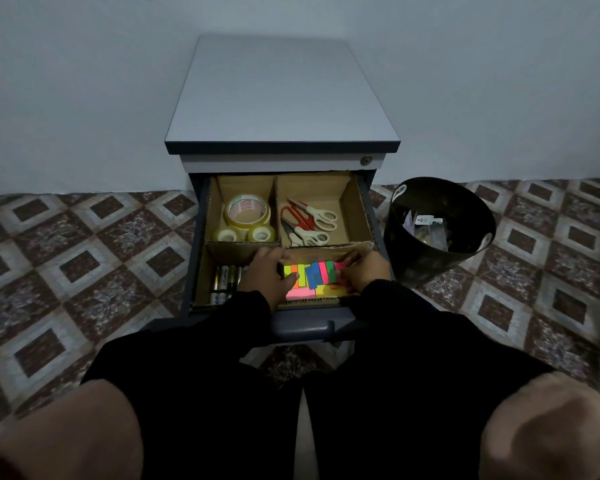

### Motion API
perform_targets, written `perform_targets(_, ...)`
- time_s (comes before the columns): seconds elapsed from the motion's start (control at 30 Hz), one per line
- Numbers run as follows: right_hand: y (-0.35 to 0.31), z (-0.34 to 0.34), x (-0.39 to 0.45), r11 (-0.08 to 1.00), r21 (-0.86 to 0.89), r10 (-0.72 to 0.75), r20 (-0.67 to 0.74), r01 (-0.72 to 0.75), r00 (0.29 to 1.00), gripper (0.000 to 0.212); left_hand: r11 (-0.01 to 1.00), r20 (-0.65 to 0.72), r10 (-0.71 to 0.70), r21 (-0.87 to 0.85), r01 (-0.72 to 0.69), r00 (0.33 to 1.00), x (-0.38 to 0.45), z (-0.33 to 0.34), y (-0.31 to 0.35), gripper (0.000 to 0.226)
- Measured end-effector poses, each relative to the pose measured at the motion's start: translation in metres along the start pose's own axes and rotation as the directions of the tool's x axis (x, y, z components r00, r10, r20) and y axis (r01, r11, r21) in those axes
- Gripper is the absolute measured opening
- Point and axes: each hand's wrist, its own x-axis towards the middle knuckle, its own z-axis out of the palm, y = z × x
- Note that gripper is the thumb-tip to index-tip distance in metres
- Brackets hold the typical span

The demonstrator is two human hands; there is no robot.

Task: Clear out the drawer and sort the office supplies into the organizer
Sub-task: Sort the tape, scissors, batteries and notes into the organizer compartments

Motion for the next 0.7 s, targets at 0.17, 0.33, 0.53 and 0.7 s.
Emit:
perform_targets(0.17,0.000,-0.020,-0.022,0.952,0.146,-0.283,0.097,0.268,0.954,0.024,0.998,0.053,0.008,-0.059,-0.005,0.999,-0.007,-0.022,-0.005,0.037)
perform_targets(0.33,0.007,-0.045,-0.046,0.917,0.022,-0.383,0.326,0.398,0.864,0.037,0.995,0.169,-0.020,-0.092,0.037,0.985,-0.027,-0.050,-0.019,0.052)
perform_targets(0.53,0.024,-0.058,-0.063,0.863,-0.118,-0.378,0.493,0.491,0.784,0.060,0.994,0.337,-0.030,0.105,-0.005,0.941,-0.049,-0.072,-0.037,0.062)
perform_targets(0.7,0.028,-0.056,-0.063,0.755,-0.284,-0.406,0.505,0.591,0.761,0.074,0.944,0.447,-0.034,0.307,-0.118,0.894,-0.051,-0.073,-0.038,0.076)
